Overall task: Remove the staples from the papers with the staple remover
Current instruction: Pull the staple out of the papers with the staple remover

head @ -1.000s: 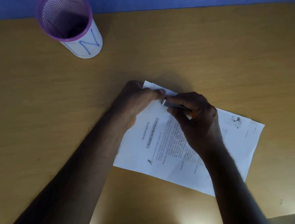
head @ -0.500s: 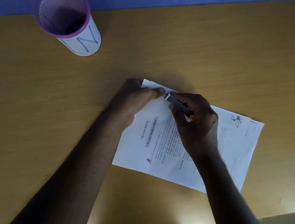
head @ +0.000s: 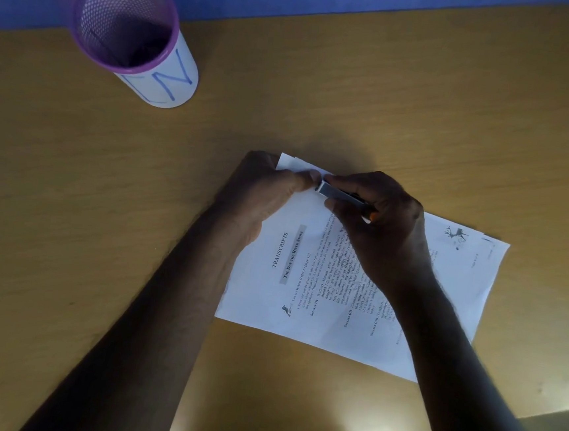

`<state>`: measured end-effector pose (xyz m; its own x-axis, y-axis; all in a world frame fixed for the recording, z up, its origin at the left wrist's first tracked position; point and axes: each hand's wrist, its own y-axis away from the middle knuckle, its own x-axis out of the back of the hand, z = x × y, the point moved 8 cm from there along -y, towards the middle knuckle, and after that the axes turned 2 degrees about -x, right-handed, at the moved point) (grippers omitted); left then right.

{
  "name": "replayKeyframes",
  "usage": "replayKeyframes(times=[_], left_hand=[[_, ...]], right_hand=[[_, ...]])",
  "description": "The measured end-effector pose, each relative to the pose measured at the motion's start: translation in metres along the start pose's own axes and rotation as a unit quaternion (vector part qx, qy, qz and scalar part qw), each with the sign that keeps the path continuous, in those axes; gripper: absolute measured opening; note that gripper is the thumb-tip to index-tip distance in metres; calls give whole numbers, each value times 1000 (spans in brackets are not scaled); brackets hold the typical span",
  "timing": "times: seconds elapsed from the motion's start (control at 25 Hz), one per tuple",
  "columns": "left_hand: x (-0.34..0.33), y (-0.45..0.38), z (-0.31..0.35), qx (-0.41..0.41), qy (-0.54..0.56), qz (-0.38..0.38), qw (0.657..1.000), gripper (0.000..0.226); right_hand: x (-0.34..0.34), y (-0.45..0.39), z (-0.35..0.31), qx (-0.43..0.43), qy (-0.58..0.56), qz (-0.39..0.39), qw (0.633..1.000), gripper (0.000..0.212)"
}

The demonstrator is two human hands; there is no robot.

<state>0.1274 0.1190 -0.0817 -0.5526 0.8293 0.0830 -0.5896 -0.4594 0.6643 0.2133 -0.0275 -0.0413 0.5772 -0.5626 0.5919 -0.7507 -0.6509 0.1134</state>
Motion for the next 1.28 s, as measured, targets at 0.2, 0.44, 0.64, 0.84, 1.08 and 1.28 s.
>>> replayKeyframes(times=[0.2,0.44,0.64,0.84,1.08,1.28], left_hand=[[0,-2,-1,-3,-1,5,1000,19],[0,-2,-1,8,-5,6,1000,23],[2,-4,-4,11,-13,32,999,11],[3,-5,-7,16,-25,31,999,12],[1,-1,-4,16,-32,16,999,25],[-2,-2,-4,20,-16,0,1000,26]], right_hand=[[-1,-10,2,-8,-37,-40,998,31],[-1,-9,2,24,-25,-54,998,34],[-6,9,0,71,37,-18,997,30],[2,18,6,14,31,66,997,24],[5,11,8,-7,27,65,997,12],[7,13,13,-31,8,51,998,13]])
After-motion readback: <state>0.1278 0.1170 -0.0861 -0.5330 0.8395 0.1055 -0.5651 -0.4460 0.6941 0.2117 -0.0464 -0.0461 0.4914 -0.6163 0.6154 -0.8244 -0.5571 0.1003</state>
